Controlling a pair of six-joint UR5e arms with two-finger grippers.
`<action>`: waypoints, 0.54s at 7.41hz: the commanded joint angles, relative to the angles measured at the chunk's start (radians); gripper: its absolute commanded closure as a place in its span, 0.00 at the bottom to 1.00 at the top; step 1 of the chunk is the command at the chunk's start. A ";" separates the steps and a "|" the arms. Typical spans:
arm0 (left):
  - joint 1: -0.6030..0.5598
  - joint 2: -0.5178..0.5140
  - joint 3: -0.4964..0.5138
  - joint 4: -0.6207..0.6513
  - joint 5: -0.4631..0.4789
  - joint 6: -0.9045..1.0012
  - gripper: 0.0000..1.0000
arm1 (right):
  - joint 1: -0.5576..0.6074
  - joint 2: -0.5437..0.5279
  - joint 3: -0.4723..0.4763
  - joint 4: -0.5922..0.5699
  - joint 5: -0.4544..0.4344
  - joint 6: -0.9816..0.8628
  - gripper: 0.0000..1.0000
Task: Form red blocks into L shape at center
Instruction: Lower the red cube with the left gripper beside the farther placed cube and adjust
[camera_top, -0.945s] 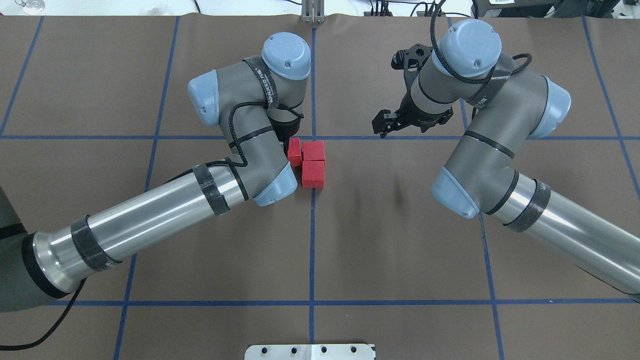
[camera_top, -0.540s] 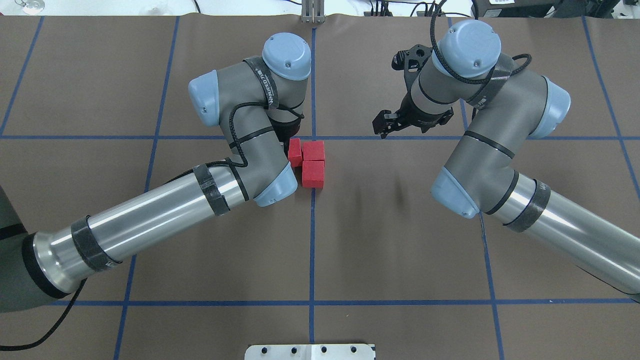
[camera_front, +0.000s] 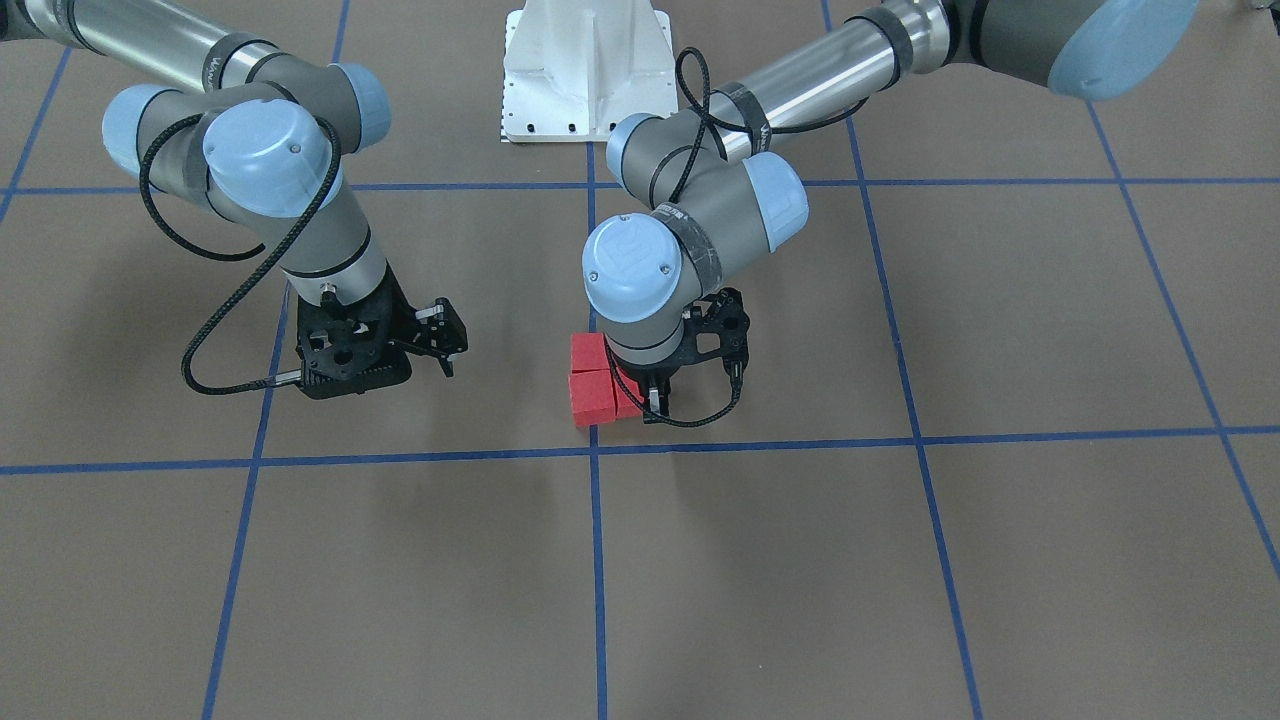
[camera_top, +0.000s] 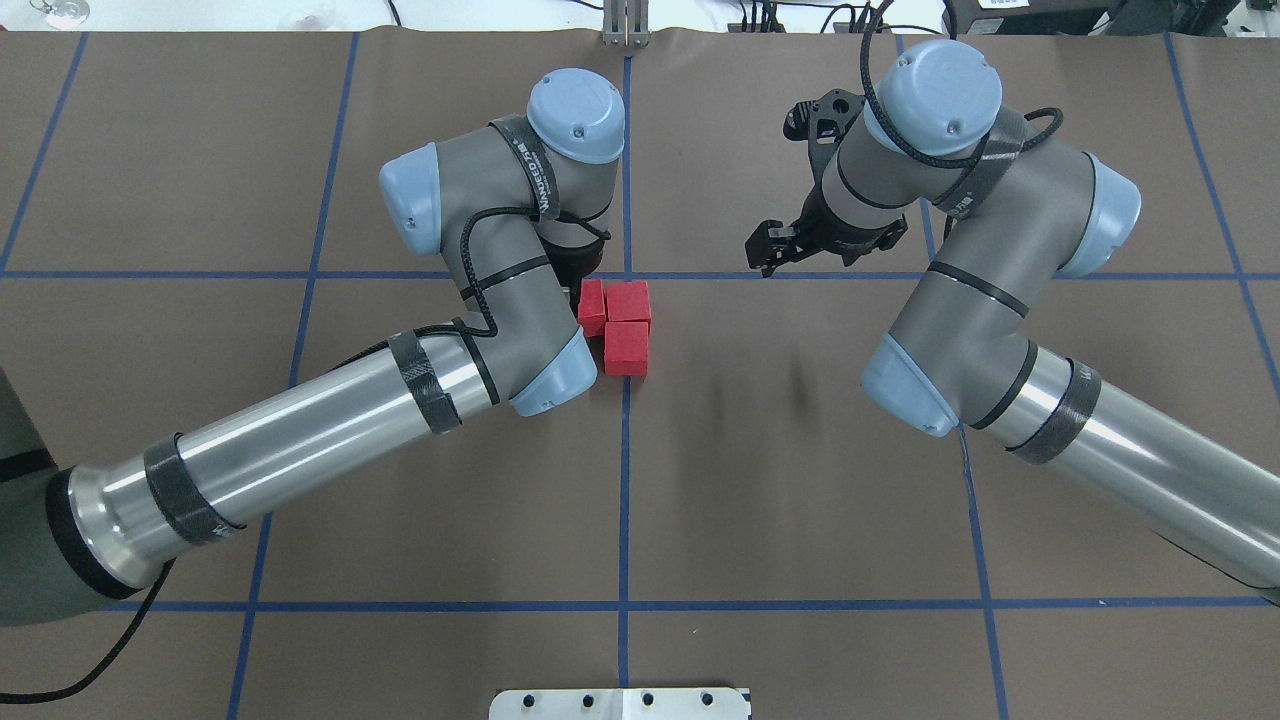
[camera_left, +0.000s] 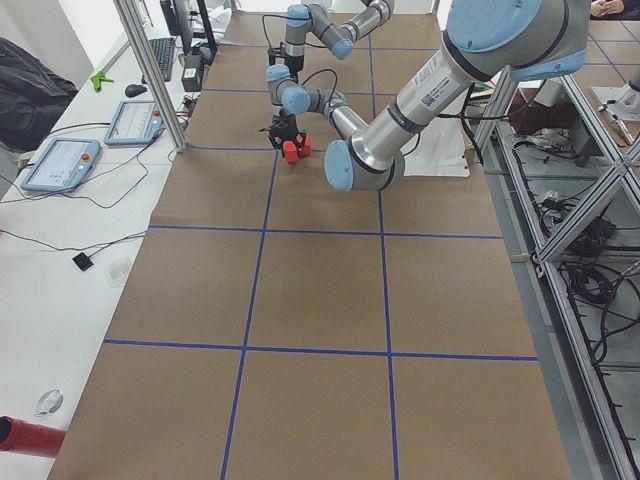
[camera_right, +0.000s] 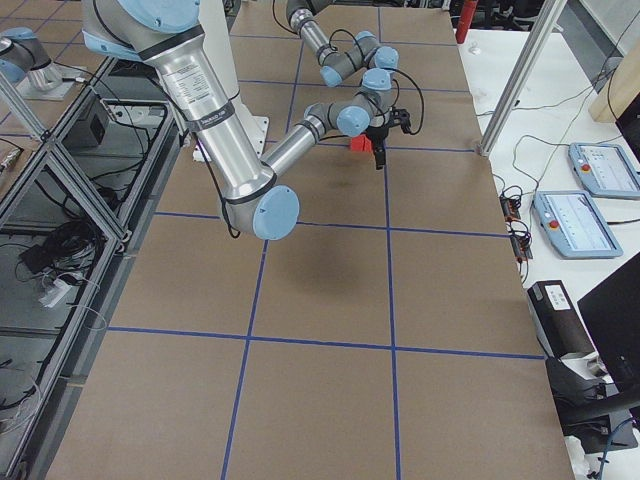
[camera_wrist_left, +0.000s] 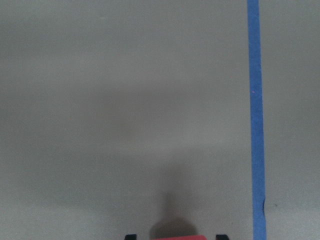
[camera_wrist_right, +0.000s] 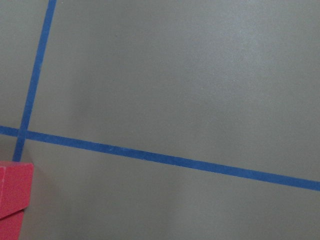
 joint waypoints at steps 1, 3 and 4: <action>0.000 0.000 0.000 0.001 0.000 -0.001 0.66 | 0.000 0.000 0.000 0.000 -0.001 0.000 0.01; 0.000 0.000 0.002 0.001 0.000 -0.001 0.55 | 0.000 0.000 0.000 0.000 -0.001 0.000 0.01; 0.001 0.000 0.000 0.001 0.000 0.001 0.50 | 0.000 0.000 -0.002 0.000 -0.001 0.000 0.01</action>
